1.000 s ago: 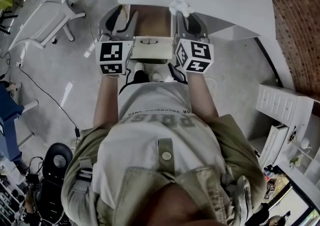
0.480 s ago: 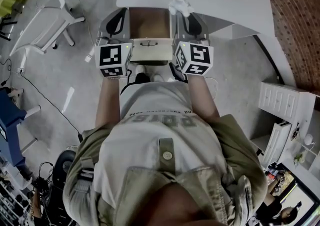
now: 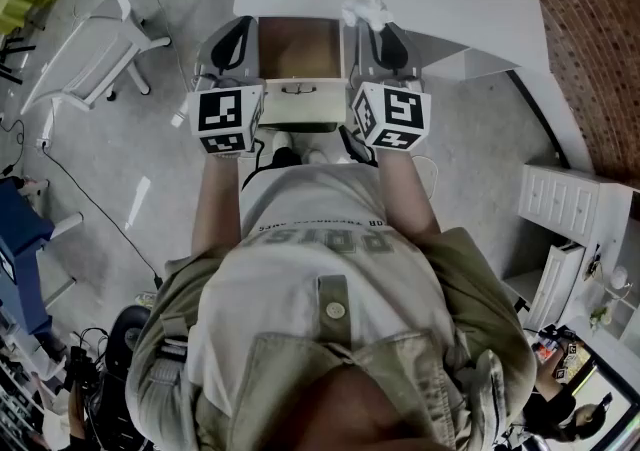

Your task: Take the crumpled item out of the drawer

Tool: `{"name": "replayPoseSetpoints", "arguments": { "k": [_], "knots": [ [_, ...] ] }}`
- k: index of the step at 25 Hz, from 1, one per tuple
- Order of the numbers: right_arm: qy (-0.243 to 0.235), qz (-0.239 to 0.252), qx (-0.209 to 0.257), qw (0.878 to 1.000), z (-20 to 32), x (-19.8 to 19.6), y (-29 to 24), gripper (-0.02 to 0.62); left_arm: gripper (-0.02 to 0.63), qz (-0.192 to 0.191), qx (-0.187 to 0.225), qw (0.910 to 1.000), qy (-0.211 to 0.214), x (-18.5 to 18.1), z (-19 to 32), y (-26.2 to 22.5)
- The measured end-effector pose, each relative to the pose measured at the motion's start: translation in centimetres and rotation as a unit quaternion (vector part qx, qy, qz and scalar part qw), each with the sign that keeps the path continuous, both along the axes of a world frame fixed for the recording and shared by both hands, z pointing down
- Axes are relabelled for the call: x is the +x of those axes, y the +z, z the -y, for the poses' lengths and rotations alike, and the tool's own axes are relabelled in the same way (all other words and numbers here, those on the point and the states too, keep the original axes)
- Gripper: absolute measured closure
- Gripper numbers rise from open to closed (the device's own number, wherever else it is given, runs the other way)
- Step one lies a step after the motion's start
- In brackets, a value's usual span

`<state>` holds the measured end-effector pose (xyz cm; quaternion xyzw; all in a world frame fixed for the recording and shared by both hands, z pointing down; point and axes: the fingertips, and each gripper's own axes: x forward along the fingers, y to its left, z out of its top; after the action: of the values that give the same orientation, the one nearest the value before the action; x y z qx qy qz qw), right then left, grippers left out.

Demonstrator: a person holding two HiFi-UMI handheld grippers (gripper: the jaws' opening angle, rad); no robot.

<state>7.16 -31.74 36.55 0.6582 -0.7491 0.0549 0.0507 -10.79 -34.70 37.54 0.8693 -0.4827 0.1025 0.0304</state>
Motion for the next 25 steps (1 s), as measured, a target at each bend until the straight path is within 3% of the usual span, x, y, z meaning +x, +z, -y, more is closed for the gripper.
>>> {"name": "replayPoseSetpoints", "arguments": {
  "k": [6,25],
  "knots": [
    [0.021,-0.019,0.009,1.0,0.0,0.7,-0.4,0.529,0.598,0.003,0.005,0.9999,-0.009,-0.7,0.5,-0.4],
    [0.019,-0.031,0.022,0.999,0.8,0.2,-1.0,0.53,0.598,-0.001,-0.001,0.9996,-0.029,-2.5,1.2,0.0]
  ]
}}
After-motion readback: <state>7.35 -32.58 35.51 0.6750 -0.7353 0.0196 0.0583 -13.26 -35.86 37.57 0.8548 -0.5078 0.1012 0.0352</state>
